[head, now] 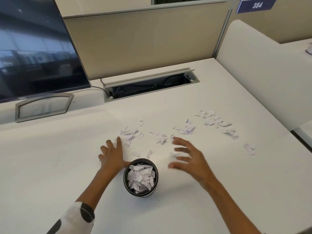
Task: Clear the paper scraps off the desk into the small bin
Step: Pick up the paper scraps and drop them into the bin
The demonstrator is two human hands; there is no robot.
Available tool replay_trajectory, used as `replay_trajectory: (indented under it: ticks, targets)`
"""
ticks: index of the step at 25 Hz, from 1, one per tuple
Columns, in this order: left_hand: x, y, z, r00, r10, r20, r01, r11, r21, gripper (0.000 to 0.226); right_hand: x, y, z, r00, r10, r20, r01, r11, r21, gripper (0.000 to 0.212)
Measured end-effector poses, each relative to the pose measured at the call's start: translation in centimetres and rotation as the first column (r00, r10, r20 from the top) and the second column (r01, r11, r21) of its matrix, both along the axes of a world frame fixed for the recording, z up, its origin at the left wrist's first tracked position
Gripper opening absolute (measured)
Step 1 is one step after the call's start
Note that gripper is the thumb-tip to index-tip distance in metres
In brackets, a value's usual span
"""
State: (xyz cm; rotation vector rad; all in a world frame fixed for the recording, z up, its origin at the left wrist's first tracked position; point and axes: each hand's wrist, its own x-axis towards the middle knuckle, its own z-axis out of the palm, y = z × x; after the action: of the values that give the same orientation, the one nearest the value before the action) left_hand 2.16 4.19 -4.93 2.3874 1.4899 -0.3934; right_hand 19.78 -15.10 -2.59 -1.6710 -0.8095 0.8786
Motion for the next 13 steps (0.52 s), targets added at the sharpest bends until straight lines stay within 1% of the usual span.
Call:
replay_trajectory:
  ticks: [1, 2, 3, 4, 5, 7, 9, 11, 13]
  targets:
    - [0.6, 0.1, 0.0, 0.998, -0.057, 0.036, 0.057, 0.998, -0.004, 0.104, 1.6, -0.1, -0.4, 0.99, -0.129, 0.056, 0.132, 0.99, -0.057, 0.079]
    - [1.1, 0.3, 0.0, 0.991, -0.107, 0.08, 0.109, 0.994, -0.014, 0.097, 2.9, -0.1, -0.9, 0.967, -0.195, 0.165, 0.22, 0.964, -0.149, 0.076]
    - [1.7, 0.4, 0.1, 0.982, -0.152, 0.111, 0.156, 0.987, -0.025, 0.092, 4.0, 0.2, -1.5, 0.943, -0.179, 0.282, 0.253, 0.933, -0.255, 0.079]
    - [2.2, 0.4, 0.2, 0.974, -0.188, 0.124, 0.194, 0.98, -0.036, 0.09, 4.7, 0.6, -2.0, 0.922, -0.098, 0.374, 0.243, 0.899, -0.364, 0.086]
    - [2.7, 0.4, 0.2, 0.968, -0.213, 0.134, 0.222, 0.974, -0.05, 0.09, 5.1, 1.3, -2.4, 0.905, 0.006, 0.425, 0.21, 0.863, -0.459, 0.095]
    - [3.7, 0.4, 0.4, 0.954, -0.226, 0.199, 0.249, 0.964, -0.097, 0.091, 5.4, 3.1, -2.7, 0.875, 0.181, 0.449, 0.128, 0.808, -0.575, 0.109]
    - [4.6, 0.3, 0.6, 0.933, -0.218, 0.285, 0.266, 0.953, -0.145, 0.086, 5.3, 5.1, -2.4, 0.854, 0.294, 0.429, 0.038, 0.787, -0.616, 0.112]
    - [5.2, 0.2, 0.6, 0.916, -0.223, 0.334, 0.289, 0.944, -0.162, 0.078, 4.9, 6.8, -1.9, 0.822, 0.39, 0.415, -0.053, 0.778, -0.626, 0.107]
    - [5.6, 0.0, 0.5, 0.905, -0.22, 0.363, 0.295, 0.941, -0.164, 0.071, 4.2, 8.0, -1.6, 0.795, 0.462, 0.392, -0.14, 0.77, -0.623, 0.098]
